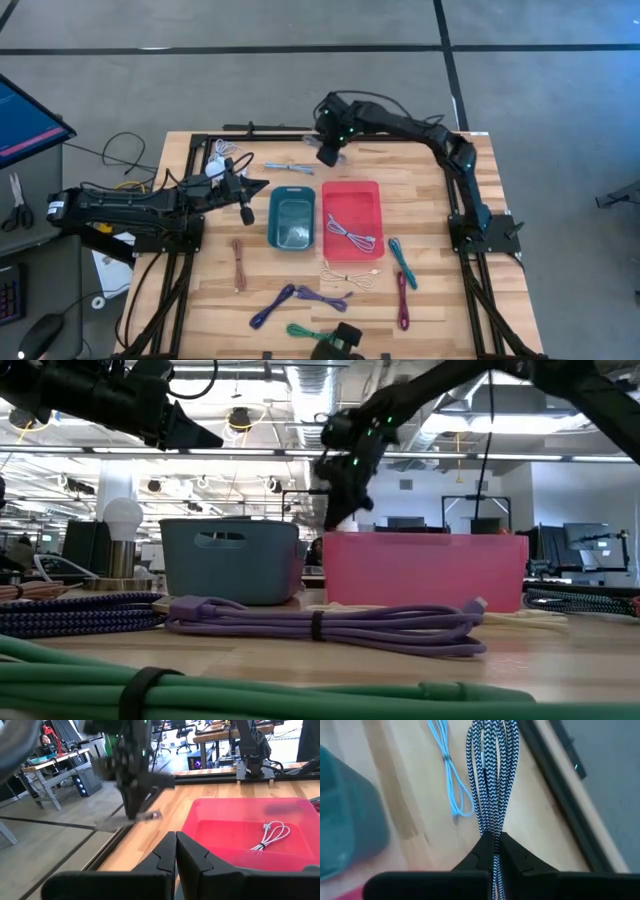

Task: Pick & Place USB Port
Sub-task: Put the patterned white charger cable into the blue bin

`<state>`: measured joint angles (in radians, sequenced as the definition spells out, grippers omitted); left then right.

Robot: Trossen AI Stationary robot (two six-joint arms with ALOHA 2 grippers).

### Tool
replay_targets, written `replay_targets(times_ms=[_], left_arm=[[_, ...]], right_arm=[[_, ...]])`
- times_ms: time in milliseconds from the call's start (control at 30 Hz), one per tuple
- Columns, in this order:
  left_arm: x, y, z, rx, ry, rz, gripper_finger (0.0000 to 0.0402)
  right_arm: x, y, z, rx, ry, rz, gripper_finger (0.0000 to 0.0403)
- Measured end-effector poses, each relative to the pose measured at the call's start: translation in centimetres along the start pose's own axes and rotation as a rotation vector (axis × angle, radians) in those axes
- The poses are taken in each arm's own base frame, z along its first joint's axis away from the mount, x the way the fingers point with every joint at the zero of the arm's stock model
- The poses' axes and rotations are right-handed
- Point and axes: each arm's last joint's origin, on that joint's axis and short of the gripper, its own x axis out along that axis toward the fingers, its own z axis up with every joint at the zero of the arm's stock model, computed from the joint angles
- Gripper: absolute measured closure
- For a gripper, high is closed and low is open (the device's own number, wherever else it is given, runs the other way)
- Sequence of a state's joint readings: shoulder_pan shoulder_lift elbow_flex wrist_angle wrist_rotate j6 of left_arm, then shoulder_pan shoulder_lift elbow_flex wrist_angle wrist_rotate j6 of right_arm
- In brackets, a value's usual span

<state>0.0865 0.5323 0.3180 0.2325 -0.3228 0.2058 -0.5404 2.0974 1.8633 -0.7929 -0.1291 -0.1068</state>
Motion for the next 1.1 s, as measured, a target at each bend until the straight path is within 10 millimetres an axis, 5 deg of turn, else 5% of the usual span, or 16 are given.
replay_targets(times_ms=[400, 667, 933, 1100], left_arm=[[0.0, 0.0, 0.0, 0.0, 0.001, 0.009, 0.039], [0.0, 0.0, 0.0, 0.0, 0.001, 0.008, 0.039], [0.0, 0.0, 0.0, 0.0, 0.001, 0.008, 0.039], [0.0, 0.0, 0.0, 0.0, 0.001, 0.008, 0.039]], right_arm=[[-12.7, 2.9, 1.2, -0.06, -0.275, -0.01, 0.0403], [-18.9, 5.7, 0.2, -0.123, -0.384, 0.021, 0.0403], [-21.9, 9.5, -1.2, -0.205, -0.402, 0.095, 0.0403], [-22.1, 11.9, -2.3, -0.251, -0.337, 0.117, 0.0403]])
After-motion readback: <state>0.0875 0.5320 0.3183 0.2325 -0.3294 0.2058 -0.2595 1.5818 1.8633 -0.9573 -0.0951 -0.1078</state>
